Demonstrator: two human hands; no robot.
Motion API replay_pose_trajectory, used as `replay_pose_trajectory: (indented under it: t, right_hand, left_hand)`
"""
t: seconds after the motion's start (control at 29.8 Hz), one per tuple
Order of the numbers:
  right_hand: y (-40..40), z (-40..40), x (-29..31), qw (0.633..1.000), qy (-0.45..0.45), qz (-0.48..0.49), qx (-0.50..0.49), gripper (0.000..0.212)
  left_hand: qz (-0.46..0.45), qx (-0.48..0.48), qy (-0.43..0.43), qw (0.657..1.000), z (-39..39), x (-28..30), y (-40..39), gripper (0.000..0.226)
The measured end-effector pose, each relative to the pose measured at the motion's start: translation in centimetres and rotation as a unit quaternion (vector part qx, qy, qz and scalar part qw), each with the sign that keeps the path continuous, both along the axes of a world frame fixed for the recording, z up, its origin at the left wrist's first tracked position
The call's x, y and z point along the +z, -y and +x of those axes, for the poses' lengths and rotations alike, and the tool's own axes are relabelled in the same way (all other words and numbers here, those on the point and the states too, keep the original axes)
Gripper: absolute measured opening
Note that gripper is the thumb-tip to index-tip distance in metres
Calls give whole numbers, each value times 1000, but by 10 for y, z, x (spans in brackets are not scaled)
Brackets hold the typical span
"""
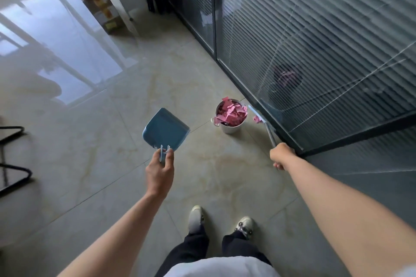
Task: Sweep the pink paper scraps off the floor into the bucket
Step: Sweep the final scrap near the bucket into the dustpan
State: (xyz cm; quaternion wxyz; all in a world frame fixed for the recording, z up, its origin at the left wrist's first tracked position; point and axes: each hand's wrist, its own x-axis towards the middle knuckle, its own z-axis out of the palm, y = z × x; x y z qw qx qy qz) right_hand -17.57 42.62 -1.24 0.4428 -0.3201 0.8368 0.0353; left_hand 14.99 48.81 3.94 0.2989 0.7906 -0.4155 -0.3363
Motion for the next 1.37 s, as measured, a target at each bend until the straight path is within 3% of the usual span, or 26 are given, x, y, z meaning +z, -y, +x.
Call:
replay_pose_trajectory:
  t: [0.2,0.47,0.67,0.77,0.87,1.14,1.37]
  right_hand:
    - [9,-1,-9,996,-21,41,71,39]
    - [-58,9,10,997,-2,77,17,23]
    - [-129,32,19,995,24,94,-35,13]
    - [-153,33,20,995,46,64,-61,19]
    - [-179,32,30,994,60,40,-82,20]
    - [-213,38,39,999,9,46,-9,14]
    - [-201,52,23,996,5,88,-16,30]
  left_hand:
    - [55,25,-14,998,14,-32,-12,54]
    - [126,-34,4,991,14,-52,-7,26]
    - [175,-114,24,978,11,-65,-8,23]
    - [198,-140,29,970,7,-71,-10,18]
    - [211,-164,29,963,5,-79,-15,18]
    - [254,-197,22,946,1,-94,-33,25]
    - [278,-175,8,944,1,-98,-34,31]
